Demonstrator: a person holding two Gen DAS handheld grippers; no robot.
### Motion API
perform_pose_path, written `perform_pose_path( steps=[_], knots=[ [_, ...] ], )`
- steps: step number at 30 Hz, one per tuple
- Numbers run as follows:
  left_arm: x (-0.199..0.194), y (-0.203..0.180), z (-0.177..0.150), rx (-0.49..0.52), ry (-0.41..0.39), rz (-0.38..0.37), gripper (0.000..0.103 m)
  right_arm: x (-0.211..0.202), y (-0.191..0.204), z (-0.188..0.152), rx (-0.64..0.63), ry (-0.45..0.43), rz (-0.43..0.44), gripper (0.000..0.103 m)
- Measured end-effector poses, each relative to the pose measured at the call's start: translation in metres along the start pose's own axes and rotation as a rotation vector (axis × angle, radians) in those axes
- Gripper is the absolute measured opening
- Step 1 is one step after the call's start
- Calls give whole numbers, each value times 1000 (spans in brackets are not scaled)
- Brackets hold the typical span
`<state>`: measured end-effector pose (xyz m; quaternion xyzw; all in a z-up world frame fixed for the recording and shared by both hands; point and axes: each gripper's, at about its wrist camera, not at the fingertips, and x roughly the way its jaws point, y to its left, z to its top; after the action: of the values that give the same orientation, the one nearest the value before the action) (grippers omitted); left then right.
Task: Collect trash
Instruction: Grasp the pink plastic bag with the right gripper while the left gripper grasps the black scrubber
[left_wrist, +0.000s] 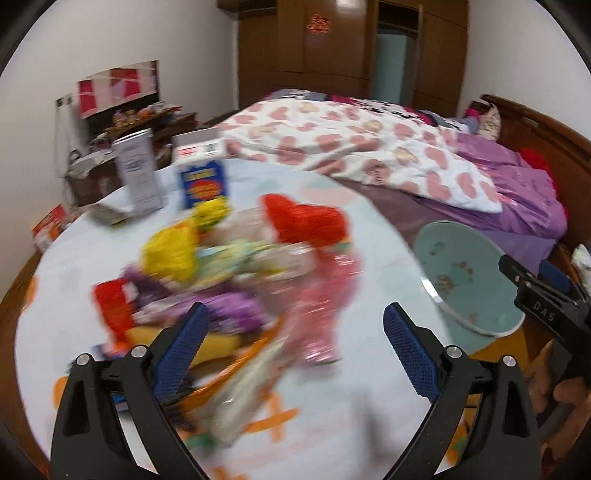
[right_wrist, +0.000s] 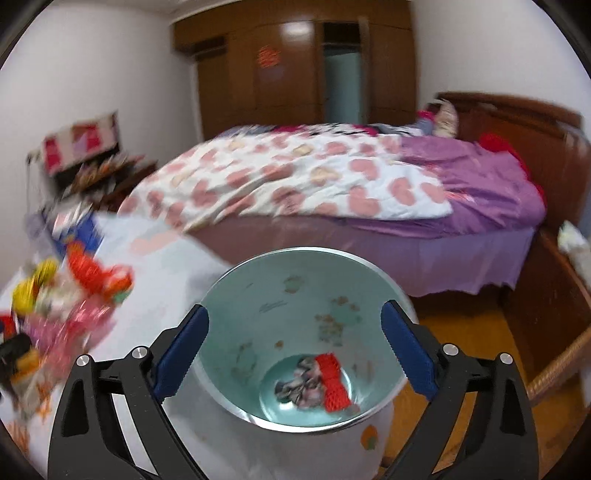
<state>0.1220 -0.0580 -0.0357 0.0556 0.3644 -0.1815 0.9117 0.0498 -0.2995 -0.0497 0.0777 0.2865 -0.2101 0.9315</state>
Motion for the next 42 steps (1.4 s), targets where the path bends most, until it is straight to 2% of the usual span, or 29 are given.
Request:
perform_pose_path(
  steps=[8, 11, 14, 20, 23, 28, 31, 32, 33, 34, 37, 42],
  knots=[
    [-35, 75, -18, -92, -36, 100, 94, -12, 56, -1, -13, 33, 65, 93],
    [-44, 99, -27, -110, -53, 155, 94, -10, 78, -1, -19, 72, 140, 92],
    [-50, 125, -35, -144, -52, 210, 94, -9, 101, -2, -26, 82, 158, 91],
    [-59, 169, -45, -211, -49, 286, 94, 0, 133, 7, -3, 105, 172, 80],
    [-64, 188, -50, -246, -52, 306, 94, 7, 150, 8, -8, 133, 196, 78],
    [-63, 192, -57, -215, -34, 298, 94, 25, 169, -5, -17, 249, 254, 66],
    [-57, 189, -60, -196, -15, 264, 94, 27, 173, -11, -6, 291, 315, 43],
    [-54, 189, -61, -198, -8, 239, 94, 28, 173, -12, -1, 308, 336, 32],
    [-51, 188, -62, -202, -2, 219, 94, 28, 173, -13, 6, 319, 359, 25],
    [-47, 187, -62, -206, 7, 200, 94, 28, 172, -14, 17, 334, 391, 25],
    [-41, 185, -64, -213, 21, 185, 94, 21, 174, -16, 2, 316, 404, 21],
    [-38, 179, -67, -196, 19, 198, 94, 3, 163, -11, 16, 259, 422, 15]
  ],
)
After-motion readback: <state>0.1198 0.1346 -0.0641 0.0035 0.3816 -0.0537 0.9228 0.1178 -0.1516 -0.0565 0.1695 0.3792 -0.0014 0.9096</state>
